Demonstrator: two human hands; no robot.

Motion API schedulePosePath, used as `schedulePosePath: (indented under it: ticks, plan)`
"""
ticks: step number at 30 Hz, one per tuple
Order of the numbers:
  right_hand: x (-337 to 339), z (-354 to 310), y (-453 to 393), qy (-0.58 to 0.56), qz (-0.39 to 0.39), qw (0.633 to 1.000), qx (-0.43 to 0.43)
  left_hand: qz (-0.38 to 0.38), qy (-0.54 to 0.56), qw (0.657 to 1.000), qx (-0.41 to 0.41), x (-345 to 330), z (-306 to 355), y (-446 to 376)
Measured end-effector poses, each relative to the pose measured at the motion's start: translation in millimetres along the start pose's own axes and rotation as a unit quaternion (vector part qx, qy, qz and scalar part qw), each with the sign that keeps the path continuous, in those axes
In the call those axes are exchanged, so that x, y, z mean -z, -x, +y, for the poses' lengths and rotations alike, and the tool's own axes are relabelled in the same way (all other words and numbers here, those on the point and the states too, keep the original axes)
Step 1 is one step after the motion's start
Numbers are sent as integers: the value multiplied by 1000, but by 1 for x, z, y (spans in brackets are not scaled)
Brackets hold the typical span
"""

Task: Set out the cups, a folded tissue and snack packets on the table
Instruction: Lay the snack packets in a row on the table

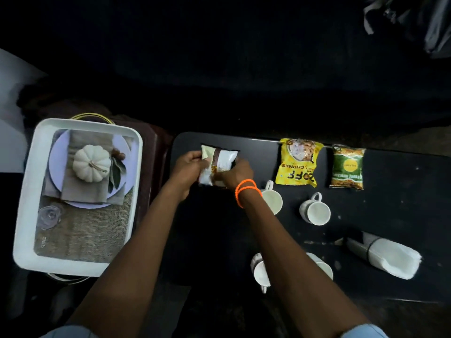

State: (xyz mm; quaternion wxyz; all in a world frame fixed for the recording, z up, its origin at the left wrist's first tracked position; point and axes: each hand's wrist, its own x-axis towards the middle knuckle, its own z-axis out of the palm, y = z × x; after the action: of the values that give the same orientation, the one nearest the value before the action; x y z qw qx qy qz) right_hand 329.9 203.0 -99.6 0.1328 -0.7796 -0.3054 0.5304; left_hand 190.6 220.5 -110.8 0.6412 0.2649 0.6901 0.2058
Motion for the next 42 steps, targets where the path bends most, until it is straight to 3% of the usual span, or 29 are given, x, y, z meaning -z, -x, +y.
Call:
schedulePosePath:
  ticks: [4, 8, 11, 15, 19, 21, 25, 29, 34, 42]
  plan:
    - [36, -10, -2, -51, 108, 976, 182, -56, 97, 993, -45, -10, 33, -5]
    - [61, -3, -3, 147, 122, 924, 331, -42, 179, 983, -17, -12, 38, -13]
    - [70, 9, -7, 148, 118, 938, 292, -11, 136, 991, 14, -10, 21, -18]
    - [68, 2, -19, 109, 147, 976, 121, -16, 86, 995, 39, -17, 12, -22]
    - [50, -7, -27, 133, 39, 990, 37, 3, -68, 998, -13, -28, 13, -21]
    - [39, -8, -23, 133, 18, 990, 52, 7, -113, 993, -39, -33, 8, -18]
    - [38, -9, -21, 107, 90, 983, 121, 5, -78, 993, -84, -40, 8, -20]
    - [54, -4, -23, 134, 145, 965, 172, -9, -141, 981, -136, -54, 16, -29]
    - [62, 0, -24, 187, 72, 966, 160, 33, -187, 969, -158, -68, 8, -30]
    - [45, 5, -18, 243, 91, 953, 159, 52, -205, 963, -165, -64, -13, -17]
